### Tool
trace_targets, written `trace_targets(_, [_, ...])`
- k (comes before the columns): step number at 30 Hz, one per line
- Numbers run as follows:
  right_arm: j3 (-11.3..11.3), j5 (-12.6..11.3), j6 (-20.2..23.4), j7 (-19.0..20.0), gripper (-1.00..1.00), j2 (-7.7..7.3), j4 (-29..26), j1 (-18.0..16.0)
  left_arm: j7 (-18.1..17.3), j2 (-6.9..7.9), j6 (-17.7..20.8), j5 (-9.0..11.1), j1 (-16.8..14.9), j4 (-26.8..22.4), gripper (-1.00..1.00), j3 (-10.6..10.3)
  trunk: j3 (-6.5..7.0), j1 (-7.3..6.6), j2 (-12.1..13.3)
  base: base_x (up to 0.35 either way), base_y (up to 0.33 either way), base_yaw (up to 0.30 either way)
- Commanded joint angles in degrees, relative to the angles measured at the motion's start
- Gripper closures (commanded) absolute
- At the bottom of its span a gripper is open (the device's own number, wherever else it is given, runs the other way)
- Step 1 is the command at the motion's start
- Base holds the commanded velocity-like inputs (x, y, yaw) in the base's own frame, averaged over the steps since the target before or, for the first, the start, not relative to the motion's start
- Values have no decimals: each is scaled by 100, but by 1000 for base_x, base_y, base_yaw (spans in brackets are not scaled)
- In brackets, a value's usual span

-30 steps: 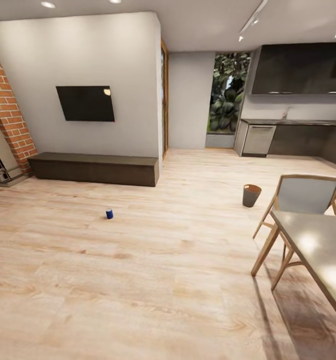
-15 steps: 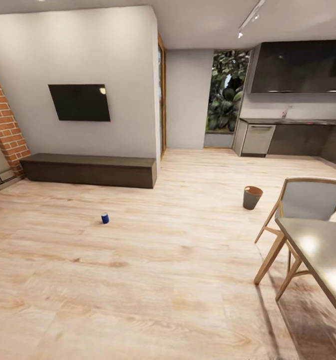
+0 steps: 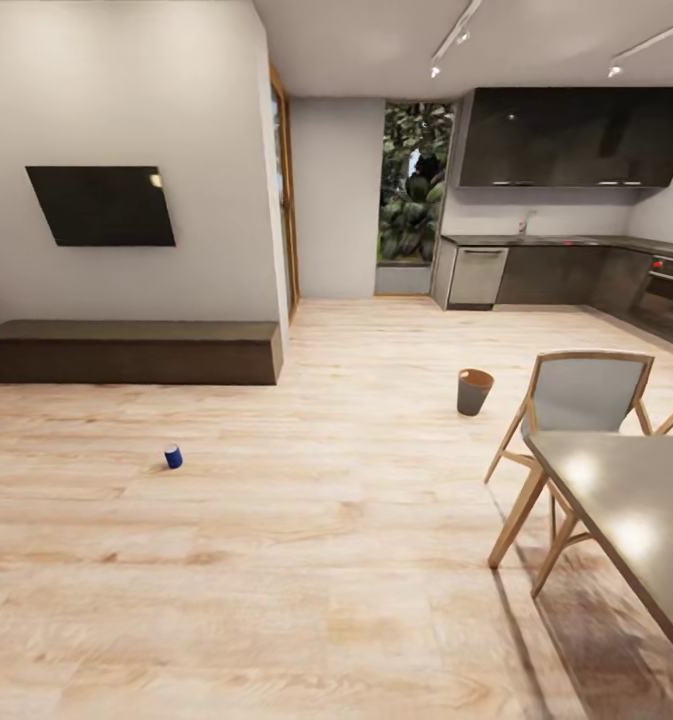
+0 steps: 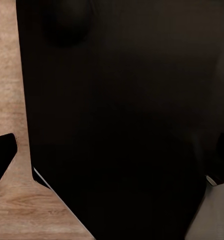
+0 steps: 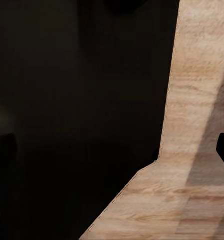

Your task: Put the three can of soda from the living room inside the tash can in the kitchen.

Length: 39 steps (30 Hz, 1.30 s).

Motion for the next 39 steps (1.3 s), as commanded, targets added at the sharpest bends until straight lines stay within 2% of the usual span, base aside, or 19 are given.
trace_targets(1, [0, 0, 0, 0, -100, 1, 0, 0, 0, 2, 8, 3, 0, 0, -100, 1, 0, 0, 0, 317, 137, -61])
trace_targets(39, [9, 9, 0, 2, -100, -7, 0, 0, 0, -2, 44, 16, -3, 0, -100, 11, 0, 0, 0, 320, 140, -3])
